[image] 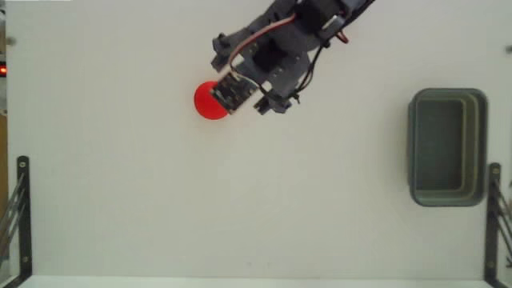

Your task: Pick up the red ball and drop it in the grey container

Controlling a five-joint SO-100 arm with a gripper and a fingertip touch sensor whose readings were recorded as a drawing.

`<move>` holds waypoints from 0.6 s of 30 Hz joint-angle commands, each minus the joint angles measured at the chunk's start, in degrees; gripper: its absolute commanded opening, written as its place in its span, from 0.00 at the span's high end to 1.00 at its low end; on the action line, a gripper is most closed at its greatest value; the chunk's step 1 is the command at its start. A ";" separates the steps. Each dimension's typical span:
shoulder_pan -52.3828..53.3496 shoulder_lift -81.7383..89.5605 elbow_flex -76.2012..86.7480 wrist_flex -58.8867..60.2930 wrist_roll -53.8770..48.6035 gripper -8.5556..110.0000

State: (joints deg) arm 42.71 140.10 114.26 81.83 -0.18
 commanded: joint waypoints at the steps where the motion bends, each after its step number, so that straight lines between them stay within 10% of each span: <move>1: 1.09 2.02 0.30 0.13 0.18 0.00; 18: 1.54 2.02 0.30 0.13 0.18 0.00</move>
State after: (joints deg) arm 43.51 140.10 114.26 81.83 -0.26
